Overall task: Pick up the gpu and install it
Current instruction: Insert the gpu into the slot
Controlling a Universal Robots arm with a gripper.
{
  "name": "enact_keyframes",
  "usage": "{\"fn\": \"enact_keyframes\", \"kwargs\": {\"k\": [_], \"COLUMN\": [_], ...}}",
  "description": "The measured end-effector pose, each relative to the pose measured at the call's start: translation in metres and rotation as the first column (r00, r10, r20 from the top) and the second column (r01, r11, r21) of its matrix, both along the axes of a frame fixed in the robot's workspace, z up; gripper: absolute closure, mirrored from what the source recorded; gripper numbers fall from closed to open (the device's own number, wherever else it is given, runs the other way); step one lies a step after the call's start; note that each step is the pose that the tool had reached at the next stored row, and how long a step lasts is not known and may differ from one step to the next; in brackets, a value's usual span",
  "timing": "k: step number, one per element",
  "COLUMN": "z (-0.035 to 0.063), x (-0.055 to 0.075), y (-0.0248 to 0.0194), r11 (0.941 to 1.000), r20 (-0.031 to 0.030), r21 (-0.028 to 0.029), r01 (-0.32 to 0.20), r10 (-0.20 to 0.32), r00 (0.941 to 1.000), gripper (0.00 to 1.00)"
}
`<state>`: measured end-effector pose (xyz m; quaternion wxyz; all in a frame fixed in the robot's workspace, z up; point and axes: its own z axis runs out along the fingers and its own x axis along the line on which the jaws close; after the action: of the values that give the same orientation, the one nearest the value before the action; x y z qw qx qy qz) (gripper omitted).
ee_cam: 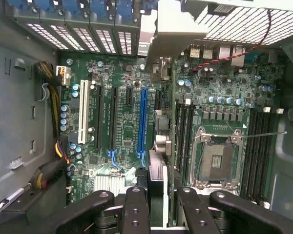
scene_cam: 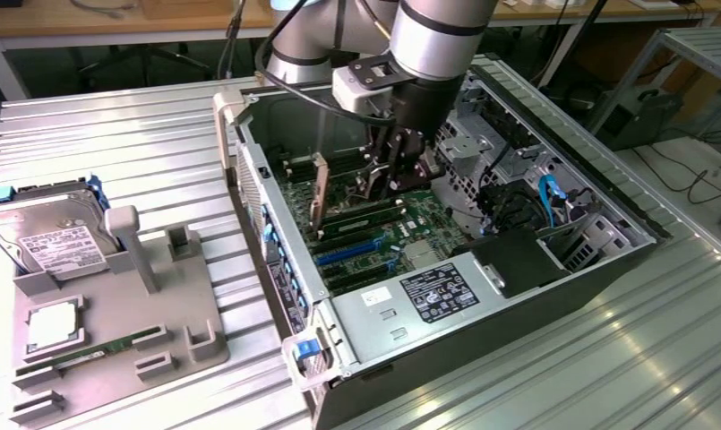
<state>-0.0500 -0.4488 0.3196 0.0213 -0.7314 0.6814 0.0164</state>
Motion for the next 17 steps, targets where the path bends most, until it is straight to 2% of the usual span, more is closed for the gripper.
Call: {"fn": "enact_keyframes", "kwargs": {"k": [1, 3, 5, 9, 11, 12, 17], "z": [-0.0005, -0.0018, -0.0036, -0.0081, -0.0118, -0.0134, -0.0238], "x": [0.0, 0.0, 0.0, 0.0, 0.0, 0.0, 0.0], "y": [0.0, 0.0, 0.0012, 0.0029, 0.0029, 0.0029, 0.0046], "r11": [1.0, 0.9998, 0.9996, 0.9994, 0.9993, 0.9993, 0.9991], "r20": [-0.0001, 0.0, -0.002, -0.0107, -0.0184, -0.0203, -0.0206], "r21": [-0.0046, -0.0197, -0.0282, -0.0291, -0.0293, -0.0295, -0.0294], "r01": [0.0, 0.001, 0.003, 0.018, 0.022, 0.023, 0.029], "r10": [0.0, -0.001, -0.003, -0.018, -0.022, -0.024, -0.03], "r00": [1.0, 1.0, 1.0, 0.9998, 0.9996, 0.9995, 0.9993], "gripper": [0.73, 0.73, 0.73, 0.73, 0.73, 0.73, 0.73]}}
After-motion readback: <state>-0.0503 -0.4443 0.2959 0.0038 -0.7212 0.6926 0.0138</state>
